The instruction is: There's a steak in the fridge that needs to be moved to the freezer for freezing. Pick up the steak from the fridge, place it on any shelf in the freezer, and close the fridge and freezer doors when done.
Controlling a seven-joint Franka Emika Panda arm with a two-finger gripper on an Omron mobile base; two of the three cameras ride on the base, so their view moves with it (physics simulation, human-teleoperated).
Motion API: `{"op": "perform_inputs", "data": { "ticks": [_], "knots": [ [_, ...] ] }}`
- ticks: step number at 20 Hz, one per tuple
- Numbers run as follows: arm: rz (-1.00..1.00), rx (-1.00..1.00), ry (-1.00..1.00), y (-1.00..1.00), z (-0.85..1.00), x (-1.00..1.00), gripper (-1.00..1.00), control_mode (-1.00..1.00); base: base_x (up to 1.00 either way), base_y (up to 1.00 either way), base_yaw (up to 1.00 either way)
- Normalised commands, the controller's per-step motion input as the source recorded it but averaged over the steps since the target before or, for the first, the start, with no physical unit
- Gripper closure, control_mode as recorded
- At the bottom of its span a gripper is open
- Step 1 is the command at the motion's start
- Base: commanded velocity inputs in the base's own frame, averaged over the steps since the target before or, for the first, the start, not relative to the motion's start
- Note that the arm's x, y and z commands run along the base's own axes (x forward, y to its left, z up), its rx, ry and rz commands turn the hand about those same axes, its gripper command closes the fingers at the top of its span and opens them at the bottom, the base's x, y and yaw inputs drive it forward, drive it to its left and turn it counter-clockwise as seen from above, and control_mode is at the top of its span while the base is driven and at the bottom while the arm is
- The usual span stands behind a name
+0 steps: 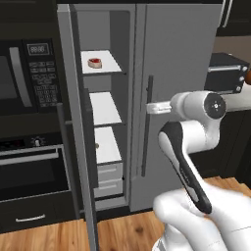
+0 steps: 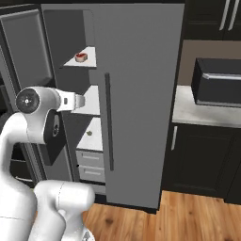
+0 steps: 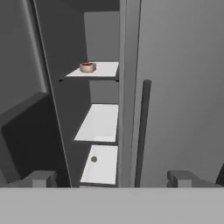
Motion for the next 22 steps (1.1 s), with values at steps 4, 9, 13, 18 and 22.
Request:
{"op": "perform_inputs", "data": {
  "ticks": [4,9,13,18,22],
  "knots": [
    [-0.15,0.00,0.00,0.88,-0.06,-0.24,-1.00,-1.00,0.00,0.00,0.00],
    [-0.15,0.00,0.01,0.98,-0.04,-0.21,-1.00,-1.00,0.00,0.00,0.00],
    [-0.05,0.00,0.03,0.99,-0.20,0.00,-1.00,-1.00,0.00,0.00,0.00],
    [-0.03,0.00,0.00,0.95,-0.33,0.00,-1.00,-1.00,0.00,0.00,0.00],
    [-0.02,0.00,0.00,0.81,-0.44,0.00,-1.00,-1.00,0.00,0.00,0.00]
  ]
}}
